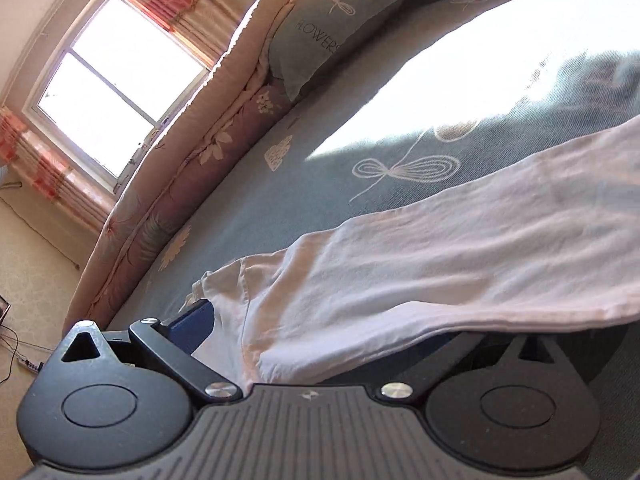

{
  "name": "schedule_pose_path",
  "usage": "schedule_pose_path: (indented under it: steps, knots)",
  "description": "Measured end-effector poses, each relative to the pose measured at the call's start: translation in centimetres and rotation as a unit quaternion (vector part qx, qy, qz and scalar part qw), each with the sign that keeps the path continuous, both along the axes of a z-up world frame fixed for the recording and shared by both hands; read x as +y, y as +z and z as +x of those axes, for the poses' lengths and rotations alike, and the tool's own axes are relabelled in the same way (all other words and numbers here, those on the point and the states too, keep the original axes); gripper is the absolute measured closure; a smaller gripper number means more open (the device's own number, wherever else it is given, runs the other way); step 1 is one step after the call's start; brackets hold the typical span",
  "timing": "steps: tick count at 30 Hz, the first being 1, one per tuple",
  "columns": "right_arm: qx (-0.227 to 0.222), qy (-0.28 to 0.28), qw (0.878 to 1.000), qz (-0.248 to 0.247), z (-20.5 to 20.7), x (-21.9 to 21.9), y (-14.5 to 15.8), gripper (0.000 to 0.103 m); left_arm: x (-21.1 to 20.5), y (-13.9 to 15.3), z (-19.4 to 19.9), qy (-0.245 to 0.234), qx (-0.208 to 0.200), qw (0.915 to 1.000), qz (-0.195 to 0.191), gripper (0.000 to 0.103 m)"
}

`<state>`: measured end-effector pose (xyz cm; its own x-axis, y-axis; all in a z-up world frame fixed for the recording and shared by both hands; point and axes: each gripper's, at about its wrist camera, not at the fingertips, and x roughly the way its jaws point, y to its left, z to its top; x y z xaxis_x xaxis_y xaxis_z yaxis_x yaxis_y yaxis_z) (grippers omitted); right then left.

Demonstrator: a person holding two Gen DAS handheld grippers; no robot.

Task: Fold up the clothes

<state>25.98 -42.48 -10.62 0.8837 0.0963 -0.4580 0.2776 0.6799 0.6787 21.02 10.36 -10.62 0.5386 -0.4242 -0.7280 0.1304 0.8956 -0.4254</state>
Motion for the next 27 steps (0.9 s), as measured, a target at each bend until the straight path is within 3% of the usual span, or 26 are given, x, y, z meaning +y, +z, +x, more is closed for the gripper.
schedule_pose_path:
  steps: [3, 6, 8, 11, 17, 18, 20, 21, 23, 27]
  knots:
    - [0.012, 0.002, 0.997, 0.076, -0.7, -1.8, -0.6, 0.000, 0.1, 0.0, 0.0, 0.000, -0.002, 1.0000, -0.003, 0.040]
    - [-0.006, 0.042, 0.981, 0.188, -1.0, -1.5, -2.2, 0.000, 0.1, -0.1, -0.1, 0.001, -0.005, 1.0000, -0.003, 0.039]
    - [0.004, 0.068, 0.978, 0.198, -0.4, 0.1, -2.6, 0.000, 0.0, 0.0, -0.1, 0.000, -0.005, 1.0000, -0.001, 0.039]
    - [0.013, 0.082, 0.989, 0.121, 1.3, 2.4, -1.8, 0.000, -0.2, 0.0, 0.0, -0.001, -0.004, 1.0000, 0.001, 0.037]
    - [0.006, 0.121, 0.992, 0.034, 3.8, 4.1, -1.1, 0.003, -0.5, 0.1, 0.2, -0.005, -0.001, 1.0000, 0.007, 0.033]
    - [0.010, 0.126, 0.992, 0.014, 4.1, 4.2, -1.0, 0.008, -0.6, 0.1, 0.2, -0.005, -0.001, 0.9999, 0.009, 0.033]
    - [0.023, 0.121, 0.992, -0.002, 4.4, 3.6, -1.2, 0.047, -0.6, 0.1, 0.2, -0.004, -0.001, 1.0000, 0.008, 0.033]
    - [0.030, 0.118, 0.993, -0.008, 4.5, 3.3, -1.3, 0.057, -0.6, 0.1, 0.2, -0.003, -0.001, 1.0000, 0.007, 0.032]
    - [0.039, 0.106, 0.994, -0.005, 4.6, 2.0, -1.6, 0.096, -0.5, 0.0, 0.2, -0.003, -0.001, 1.0000, 0.005, 0.032]
    - [0.042, 0.091, 0.995, -0.022, 4.5, 0.4, -1.6, 0.096, -0.4, 0.1, 0.4, -0.004, 0.003, 1.0000, 0.005, 0.032]
